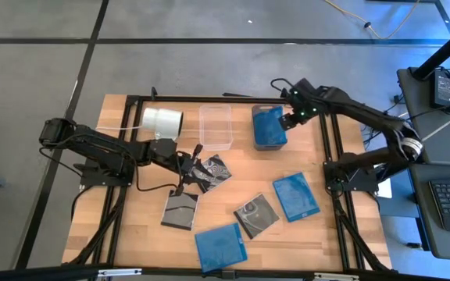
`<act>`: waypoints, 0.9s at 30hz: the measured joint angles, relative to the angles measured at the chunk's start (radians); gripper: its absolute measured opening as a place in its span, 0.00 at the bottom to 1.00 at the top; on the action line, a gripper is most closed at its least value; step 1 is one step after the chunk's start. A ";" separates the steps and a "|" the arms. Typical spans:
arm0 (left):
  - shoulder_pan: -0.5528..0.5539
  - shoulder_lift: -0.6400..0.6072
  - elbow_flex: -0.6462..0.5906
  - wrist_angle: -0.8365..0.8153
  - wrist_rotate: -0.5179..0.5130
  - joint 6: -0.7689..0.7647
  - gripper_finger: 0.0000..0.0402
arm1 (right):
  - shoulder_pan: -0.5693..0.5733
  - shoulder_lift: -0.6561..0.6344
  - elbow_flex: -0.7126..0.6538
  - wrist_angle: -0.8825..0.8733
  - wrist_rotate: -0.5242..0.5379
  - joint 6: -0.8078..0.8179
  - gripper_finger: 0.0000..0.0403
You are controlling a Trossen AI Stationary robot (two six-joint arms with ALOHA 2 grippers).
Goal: Pick & place jewel cases by type
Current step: Put the top blue cd case into the gray bin
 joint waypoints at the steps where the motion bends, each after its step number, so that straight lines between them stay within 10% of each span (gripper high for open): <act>1: 0.000 0.000 0.000 0.000 0.000 0.000 0.25 | 0.008 -0.028 0.000 0.003 0.011 -0.001 0.37; 20: -0.059 0.001 0.000 0.000 -0.026 -0.037 0.23 | 0.451 -0.338 -0.391 0.408 0.064 0.019 0.37; 27: -0.059 0.001 0.001 -0.044 -0.173 -0.105 0.21 | 0.583 -0.338 -0.460 0.663 0.082 -0.244 0.37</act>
